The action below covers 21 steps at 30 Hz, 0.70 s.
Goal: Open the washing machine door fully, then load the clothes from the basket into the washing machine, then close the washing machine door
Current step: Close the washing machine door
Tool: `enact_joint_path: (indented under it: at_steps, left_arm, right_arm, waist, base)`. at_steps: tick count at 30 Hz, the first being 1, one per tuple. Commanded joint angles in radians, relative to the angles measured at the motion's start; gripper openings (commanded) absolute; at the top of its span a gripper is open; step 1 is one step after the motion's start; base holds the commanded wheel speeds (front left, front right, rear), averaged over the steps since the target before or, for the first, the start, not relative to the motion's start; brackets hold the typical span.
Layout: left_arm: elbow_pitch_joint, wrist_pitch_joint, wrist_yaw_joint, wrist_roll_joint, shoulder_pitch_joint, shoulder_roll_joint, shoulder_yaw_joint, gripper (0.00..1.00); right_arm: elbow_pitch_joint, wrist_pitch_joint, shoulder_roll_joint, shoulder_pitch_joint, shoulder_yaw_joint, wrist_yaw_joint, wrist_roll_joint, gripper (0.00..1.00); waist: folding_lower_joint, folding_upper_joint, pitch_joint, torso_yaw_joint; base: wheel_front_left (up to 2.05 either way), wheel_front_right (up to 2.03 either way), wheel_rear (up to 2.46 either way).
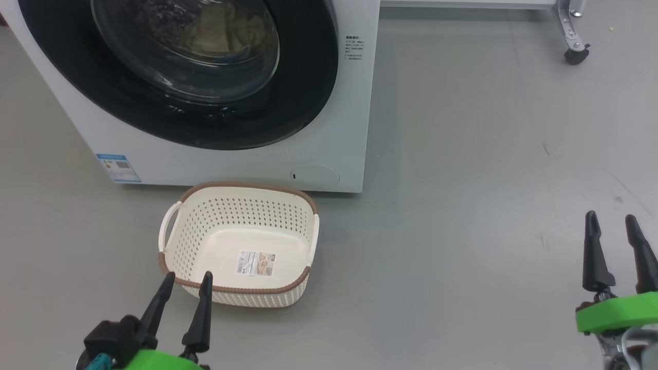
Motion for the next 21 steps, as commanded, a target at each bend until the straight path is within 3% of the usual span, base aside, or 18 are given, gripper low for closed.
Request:
enact_joint_path:
  at_steps: [1,21]
  left_arm:
    - [-0.026,-0.007,0.000,-0.004,-0.026,0.018,0.046,1.00]
    - [-0.024,-0.007,0.000,0.018,-0.031,0.004,0.061,1.00]
  right_arm:
    - [-0.028,0.000,-0.010,-0.052,0.019,-0.003,-0.005,1.00]
    - [-0.020,0.000,-0.010,-0.053,0.044,-0.003,-0.015,1.00]
  waist:
    - [0.0000,-0.0001,0.003,0.001]
    - [0.0000,-0.0001,0.007,-0.005]
  base:
    - [0.00,0.00,0.00]
    - [0.00,0.00,0.00]
